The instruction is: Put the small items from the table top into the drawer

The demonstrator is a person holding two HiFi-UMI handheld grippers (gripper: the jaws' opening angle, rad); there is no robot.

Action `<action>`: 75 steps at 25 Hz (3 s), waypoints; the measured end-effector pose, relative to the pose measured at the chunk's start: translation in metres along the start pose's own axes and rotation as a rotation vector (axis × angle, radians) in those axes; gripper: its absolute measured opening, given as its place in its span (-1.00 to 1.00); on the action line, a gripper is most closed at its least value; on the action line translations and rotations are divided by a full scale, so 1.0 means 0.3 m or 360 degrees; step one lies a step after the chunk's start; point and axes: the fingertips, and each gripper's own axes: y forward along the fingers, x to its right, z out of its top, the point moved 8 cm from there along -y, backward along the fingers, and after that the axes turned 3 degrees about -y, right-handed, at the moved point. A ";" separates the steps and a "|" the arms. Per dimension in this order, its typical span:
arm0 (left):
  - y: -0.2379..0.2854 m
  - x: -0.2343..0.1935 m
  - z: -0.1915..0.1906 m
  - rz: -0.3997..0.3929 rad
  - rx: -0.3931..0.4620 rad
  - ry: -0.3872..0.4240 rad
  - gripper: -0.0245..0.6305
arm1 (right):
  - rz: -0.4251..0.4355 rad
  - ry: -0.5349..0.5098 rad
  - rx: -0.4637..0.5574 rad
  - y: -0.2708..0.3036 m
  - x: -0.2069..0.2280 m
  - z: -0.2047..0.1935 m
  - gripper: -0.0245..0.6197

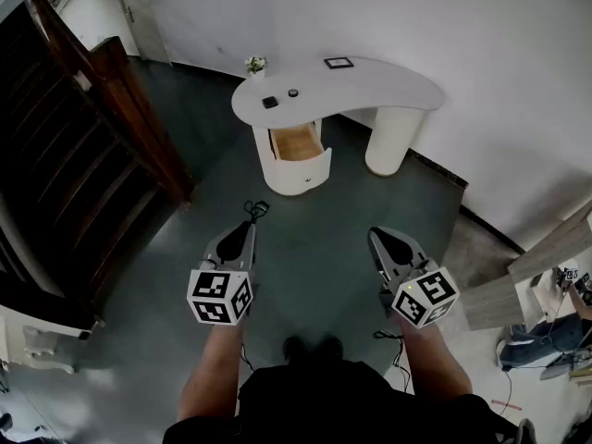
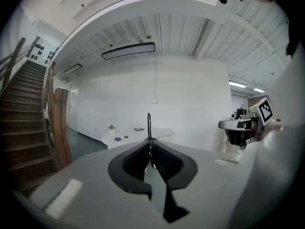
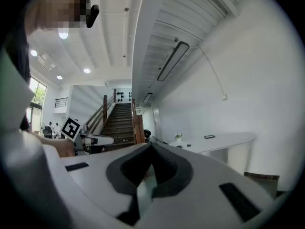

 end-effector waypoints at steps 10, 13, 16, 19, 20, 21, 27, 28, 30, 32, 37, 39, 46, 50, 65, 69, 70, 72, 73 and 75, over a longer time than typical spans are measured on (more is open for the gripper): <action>-0.037 -0.092 -0.003 -0.0020 0.0031 -0.0015 -0.84 | -0.0003 -0.0058 -0.0006 0.079 -0.090 0.024 -0.89; -0.070 -0.131 -0.013 -0.0015 0.0046 -0.0021 -0.84 | -0.0011 -0.0076 -0.0010 0.101 -0.133 0.029 -0.89; -0.099 -0.180 -0.028 0.0001 0.0055 -0.0034 -0.84 | 0.0009 -0.0070 -0.0016 0.130 -0.180 0.031 -0.89; -0.125 -0.214 -0.046 0.0020 0.0064 -0.0063 -0.84 | 0.0032 -0.0047 -0.0019 0.146 -0.216 0.027 -0.89; -0.135 -0.223 -0.051 0.0024 0.0065 -0.0068 -0.84 | 0.0038 -0.0045 -0.0021 0.150 -0.228 0.026 -0.89; -0.145 -0.233 -0.055 0.0027 0.0067 -0.0072 -0.84 | 0.0044 -0.0044 -0.0023 0.157 -0.239 0.026 -0.89; -0.148 -0.282 -0.064 0.0048 0.0063 -0.0089 -0.84 | 0.0088 -0.0027 -0.0030 0.226 -0.258 0.027 -0.89; -0.140 -0.285 -0.068 0.0050 0.0057 -0.0088 -0.84 | 0.0097 -0.0018 -0.0032 0.237 -0.254 0.021 -0.89; -0.121 -0.284 -0.074 0.0053 0.0041 -0.0082 -0.84 | 0.0111 0.0010 -0.0039 0.256 -0.237 0.005 -0.89; -0.091 -0.283 -0.072 0.0053 0.0022 -0.0073 -0.84 | 0.0114 0.0044 -0.0046 0.276 -0.208 -0.008 -0.89; 0.033 -0.282 -0.060 0.0050 -0.0020 -0.0045 -0.85 | 0.0119 0.0120 -0.0070 0.341 -0.086 -0.052 -0.89; 0.095 -0.279 -0.057 0.0044 -0.0039 -0.0035 -0.84 | 0.0114 0.0143 -0.0079 0.369 -0.026 -0.069 -0.89; 0.335 -0.275 -0.029 0.0026 -0.0112 -0.0026 -0.85 | 0.0108 0.0206 -0.0130 0.498 0.195 -0.096 -0.89; 0.452 -0.274 -0.012 0.0033 -0.0131 -0.0024 -0.85 | 0.0125 0.0222 -0.0144 0.557 0.301 -0.100 -0.89; 0.678 -0.180 0.068 0.0039 -0.0131 0.0028 -0.84 | 0.0152 0.0264 -0.0103 0.580 0.549 -0.076 -0.89; 0.715 -0.186 0.073 0.0035 -0.0123 0.0026 -0.84 | 0.0159 0.0245 -0.0115 0.607 0.581 -0.069 -0.89; 0.727 -0.193 0.072 0.0036 -0.0120 0.0021 -0.84 | 0.0162 0.0243 -0.0118 0.619 0.588 -0.070 -0.89; 0.752 -0.211 0.066 0.0038 -0.0118 0.0010 -0.84 | 0.0173 0.0237 -0.0128 0.646 0.595 -0.072 -0.89; 0.765 -0.221 0.064 0.0039 -0.0117 0.0003 -0.84 | 0.0181 0.0231 -0.0135 0.660 0.597 -0.072 -0.89; 0.793 -0.248 0.064 0.0040 -0.0112 -0.0011 -0.84 | 0.0193 0.0218 -0.0151 0.691 0.602 -0.071 -0.89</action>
